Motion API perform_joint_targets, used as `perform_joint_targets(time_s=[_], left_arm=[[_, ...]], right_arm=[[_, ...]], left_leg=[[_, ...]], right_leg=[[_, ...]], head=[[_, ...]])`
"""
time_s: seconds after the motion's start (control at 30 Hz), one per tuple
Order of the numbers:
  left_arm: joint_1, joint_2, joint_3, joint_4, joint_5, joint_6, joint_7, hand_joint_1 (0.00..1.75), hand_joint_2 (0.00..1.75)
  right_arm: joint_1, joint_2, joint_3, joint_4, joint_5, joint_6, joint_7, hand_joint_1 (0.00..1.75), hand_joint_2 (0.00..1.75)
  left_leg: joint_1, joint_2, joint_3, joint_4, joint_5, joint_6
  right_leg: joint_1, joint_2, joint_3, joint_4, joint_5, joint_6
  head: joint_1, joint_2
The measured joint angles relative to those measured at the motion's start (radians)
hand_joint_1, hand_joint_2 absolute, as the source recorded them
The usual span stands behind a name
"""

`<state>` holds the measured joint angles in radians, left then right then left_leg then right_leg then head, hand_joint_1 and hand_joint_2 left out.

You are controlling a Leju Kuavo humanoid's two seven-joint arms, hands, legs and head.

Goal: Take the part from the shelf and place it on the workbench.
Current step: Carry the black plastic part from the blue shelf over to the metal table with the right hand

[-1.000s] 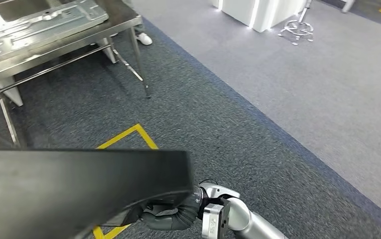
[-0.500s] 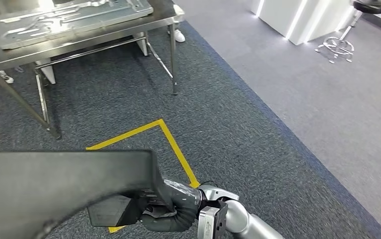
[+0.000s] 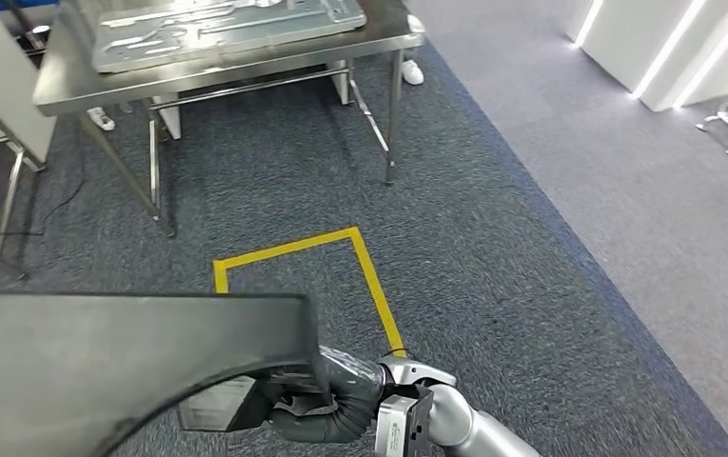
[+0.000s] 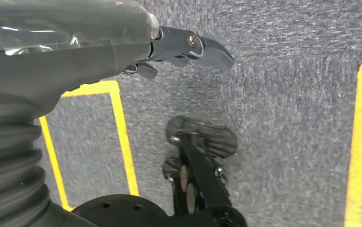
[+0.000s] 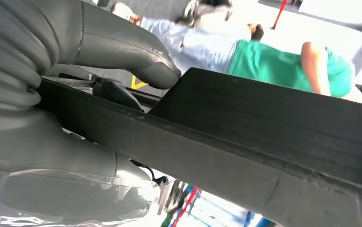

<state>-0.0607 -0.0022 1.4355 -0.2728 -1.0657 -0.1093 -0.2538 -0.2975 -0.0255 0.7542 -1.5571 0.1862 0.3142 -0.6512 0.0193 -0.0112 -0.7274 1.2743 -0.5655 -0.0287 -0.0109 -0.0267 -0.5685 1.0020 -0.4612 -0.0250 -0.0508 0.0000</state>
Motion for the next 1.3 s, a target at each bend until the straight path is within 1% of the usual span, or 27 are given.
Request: perform_joint_targets(time_s=[0.03, 0.07, 0.13, 0.17, 0.23, 0.3, 0.33, 0.4, 0.43, 0.5, 0.53, 0.57, 0.63, 0.67, 0.7, 0.77, 0.83, 0.9, 0.93, 1.0, 1.03, 1.07, 1.1, 1.17, 1.2, 1.23, 1.3], left_arm=[[0.001, 0.000, 0.000, 0.000, -0.001, -0.001, -0.001, 0.00, 1.75], [0.003, 0.000, 0.000, 0.001, -0.001, -0.002, -0.002, 0.00, 1.75], [0.004, 0.000, 0.000, 0.001, -0.002, -0.002, -0.003, 0.00, 1.75], [0.002, 0.000, -0.001, 0.001, -0.002, -0.002, -0.003, 0.00, 1.75], [0.000, 0.000, -0.001, 0.002, -0.002, -0.002, -0.003, 0.00, 1.75], [0.002, 0.000, -0.002, 0.002, 0.000, -0.003, -0.003, 0.00, 1.75], [0.003, 0.000, -0.002, 0.003, 0.001, -0.003, -0.002, 0.00, 1.75], [0.003, 0.000, -0.002, 0.003, 0.003, -0.003, -0.001, 0.00, 1.75], [0.002, 0.000, -0.002, 0.003, 0.005, -0.003, -0.001, 0.00, 1.75], [-0.002, 0.000, -0.001, 0.003, 0.009, -0.004, 0.000, 0.00, 1.75], [-0.002, 0.000, -0.001, 0.003, 0.011, -0.004, 0.000, 0.00, 1.75], [-0.001, 0.000, -0.001, 0.003, 0.013, -0.004, 0.001, 0.00, 1.75], [-0.001, 0.000, -0.001, 0.003, 0.015, -0.005, 0.001, 0.00, 1.75], [-0.001, -0.001, -0.001, 0.003, 0.017, -0.006, 0.001, 0.00, 1.75], [-0.001, -0.002, -0.001, 0.003, 0.018, -0.007, 0.001, 0.00, 1.75], [0.000, -0.003, 0.000, 0.003, 0.020, -0.010, -0.001, 0.00, 1.75], [0.002, -0.002, 0.000, 0.003, 0.022, -0.011, -0.005, 0.00, 1.75], [0.002, -0.002, 0.000, 0.003, 0.023, -0.013, -0.010, 0.00, 1.75], [0.002, -0.002, 0.000, 0.004, 0.023, -0.014, -0.013, 0.00, 1.75], [0.005, -0.003, 0.001, 0.004, 0.023, -0.015, -0.015, 0.00, 1.75], [0.007, -0.003, 0.001, 0.004, 0.024, -0.015, -0.016, 0.00, 1.75], [0.010, -0.003, 0.002, 0.004, 0.024, -0.015, -0.016, 0.00, 1.75], [0.012, -0.003, 0.002, 0.004, 0.024, -0.015, -0.017, 0.00, 1.75], [0.014, -0.003, 0.003, 0.004, 0.024, -0.015, -0.018, 0.00, 1.75], [0.015, -0.003, 0.003, 0.004, 0.024, -0.015, -0.019, 0.00, 1.75], [0.015, -0.003, 0.004, 0.004, 0.024, -0.016, -0.020, 0.00, 1.75], [0.014, -0.002, 0.004, 0.004, 0.024, -0.016, -0.021, 0.00, 1.75]], right_arm=[[0.001, 0.000, 0.000, 0.002, 0.000, 0.000, 0.000, 1.75, 1.75], [0.001, 0.000, 0.000, 0.004, 0.000, 0.000, 0.000, 1.75, 1.75], [0.001, 0.000, 0.000, 0.007, 0.000, -0.001, 0.000, 1.75, 1.75], [0.001, 0.000, 0.000, 0.007, 0.001, -0.001, 0.000, 1.75, 1.75], [-0.001, 0.000, 0.000, 0.009, 0.001, -0.001, -0.001, 1.75, 1.75], [-0.002, 0.000, 0.000, 0.011, 0.000, -0.001, -0.002, 1.75, 1.75], [-0.003, 0.000, 0.000, 0.012, -0.003, 0.000, -0.002, 1.75, 1.75], [-0.005, 0.001, -0.002, 0.014, -0.013, 0.003, -0.006, 1.75, 1.75], [-0.005, 0.000, -0.004, 0.016, -0.018, 0.005, -0.008, 1.75, 1.75], [-0.002, -0.001, -0.008, 0.021, -0.024, 0.008, -0.011, 1.75, 1.75], [-0.001, -0.002, -0.009, 0.024, -0.024, 0.009, -0.011, 1.75, 1.75], [0.000, -0.002, -0.010, 0.027, -0.024, 0.010, -0.011, 1.75, 1.75], [0.000, -0.003, -0.011, 0.030, -0.025, 0.010, -0.011, 1.75, 1.75], [0.000, -0.003, -0.012, 0.031, -0.025, 0.011, -0.011, 1.75, 1.75], [-0.001, -0.003, -0.014, 0.031, -0.025, 0.011, -0.012, 1.75, 1.75], [-0.001, -0.003, -0.015, 0.031, -0.025, 0.012, -0.012, 1.75, 1.75], [0.001, -0.003, -0.015, 0.030, -0.025, 0.012, -0.013, 1.75, 1.75], [0.002, -0.001, -0.016, 0.029, -0.026, 0.012, -0.015, 1.75, 1.75], [0.002, 0.000, -0.017, 0.028, -0.026, 0.012, -0.016, 1.75, 1.75], [0.004, 0.001, -0.017, 0.028, -0.026, 0.012, -0.017, 1.75, 1.75], [0.005, 0.001, -0.017, 0.028, -0.026, 0.012, -0.017, 1.75, 1.75], [0.006, 0.001, -0.017, 0.029, -0.026, 0.012, -0.017, 1.75, 1.75], [0.006, 0.001, -0.017, 0.029, -0.026, 0.013, -0.017, 1.75, 1.75], [0.007, 0.001, -0.017, 0.029, -0.026, 0.013, -0.017, 1.75, 1.75], [0.007, 0.000, -0.017, 0.029, -0.027, 0.013, -0.017, 1.75, 1.75], [0.007, 0.000, -0.017, 0.030, -0.027, 0.013, -0.017, 1.75, 1.75], [0.007, 0.000, -0.017, 0.028, -0.027, 0.013, -0.017, 1.75, 1.75]], left_leg=[[0.002, 0.003, -0.007, 0.015, 0.004, -0.003], [0.004, 0.007, 0.006, -0.011, 0.026, -0.006], [0.005, 0.033, 0.076, -0.143, 0.088, -0.006], [0.003, 0.054, 0.108, -0.202, 0.108, -0.002], [-0.005, 0.079, 0.133, -0.253, 0.117, 0.013], [-0.007, 0.066, 0.131, -0.252, 0.118, 0.027], [-0.006, 0.057, 0.131, -0.255, 0.119, 0.033], [-0.001, 0.044, 0.133, -0.261, 0.123, 0.044], [-0.001, 0.039, 0.133, -0.261, 0.124, 0.048], [-0.003, 0.026, 0.133, -0.261, 0.123, 0.053], [-0.005, 0.020, 0.133, -0.261, 0.123, 0.054], [-0.006, 0.013, 0.134, -0.260, 0.122, 0.055], [-0.009, 0.001, 0.139, -0.260, 0.117, 0.054], [-0.011, -0.004, 0.141, -0.260, 0.113, 0.052], [-0.012, -0.007, 0.143, -0.260, 0.108, 0.048], [-0.013, -0.010, 0.146, -0.262, 0.097, 0.034], [-0.012, -0.009, 0.153, -0.263, 0.089, 0.021], [-0.010, -0.003, 0.145, -0.227, 0.076, 0.012], [-0.007, 0.000, 0.121, -0.181, 0.061, 0.007], [-0.003, 0.003, 0.039, -0.049, 0.020, -0.003], [-0.002, 0.003, -0.002, 0.002, 0.014, -0.007], [0.000, 0.003, -0.029, 0.022, 0.029, -0.010], [0.001, 0.004, -0.037, 0.001, 0.066, -0.011], [0.003, 0.008, -0.007, -0.119, 0.160, -0.008], [0.000, 0.010, 0.013, -0.169, 0.186, -0.004], [-0.004, 0.012, 0.029, -0.199, 0.190, 0.004], [-0.013, 0.013, 0.047, -0.208, 0.163, 0.024]], right_leg=[[0.000, -0.013, 0.001, 0.001, -0.002, 0.001], [0.000, -0.025, 0.003, 0.002, -0.005, 0.003], [-0.001, -0.047, 0.009, 0.006, -0.013, 0.011], [0.001, -0.058, 0.013, 0.009, -0.017, 0.016], [0.005, -0.075, 0.017, 0.012, -0.025, 0.028], [0.006, -0.089, 0.021, 0.011, -0.028, 0.040], [0.004, -0.082, 0.022, 0.016, -0.034, 0.047], [0.000, -0.039, 0.000, 0.070, -0.071, 0.056], [-0.002, -0.010, -0.027, 0.128, -0.102, 0.058], [-0.002, 0.017, -0.097, 0.259, -0.155, 0.060], [-0.002, 0.021, -0.121, 0.295, -0.158, 0.059], [-0.002, 0.022, -0.126, 0.292, -0.140, 0.056], [0.000, 0.024, -0.083, 0.184, -0.064, 0.045], [0.002, 0.025, -0.052, 0.113, -0.036, 0.039], [0.005, 0.025, -0.028, 0.059, -0.021, 0.033], [0.012, 0.025, -0.010, 0.018, -0.029, 0.022], [0.010, 0.025, 0.001, 0.010, -0.032, 0.012], [0.003, 0.024, 0.026, -0.003, -0.032, 0.001], [0.002, 0.021, 0.040, -0.007, -0.036, -0.003], [0.003, 0.017, 0.064, -0.008, -0.054, -0.007], [0.004, 0.016, 0.076, -0.008, -0.064, -0.006], [0.004, 0.016, 0.090, -0.008, -0.076, -0.005], [0.004, 0.017, 0.106, -0.008, -0.089, -0.002], [0.003, 0.019, 0.141, -0.010, -0.119, 0.005], [0.003, 0.019, 0.155, -0.011, -0.133, 0.012], [0.002, 0.019, 0.165, -0.013, -0.145, 0.019], [0.001, 0.019, 0.178, -0.014, -0.152, 0.036]], head=[[0.000, 0.000], [0.000, 0.000], [0.000, 0.000], [0.000, 0.000], [0.000, 0.000], [0.001, 0.000], [0.001, 0.000], [0.002, 0.000], [0.002, 0.000], [0.002, 0.000], [0.002, 0.000], [0.002, 0.000], [0.002, 0.000], [0.002, 0.000], [0.002, 0.000], [0.002, 0.000], [0.002, 0.000], [-0.003, 0.000], [-0.005, 0.000], [-0.008, 0.000], [-0.008, 0.000], [-0.008, 0.000], [-0.008, 0.000], [-0.008, 0.000], [-0.008, 0.000], [-0.007, 0.000], [-0.007, 0.000]])
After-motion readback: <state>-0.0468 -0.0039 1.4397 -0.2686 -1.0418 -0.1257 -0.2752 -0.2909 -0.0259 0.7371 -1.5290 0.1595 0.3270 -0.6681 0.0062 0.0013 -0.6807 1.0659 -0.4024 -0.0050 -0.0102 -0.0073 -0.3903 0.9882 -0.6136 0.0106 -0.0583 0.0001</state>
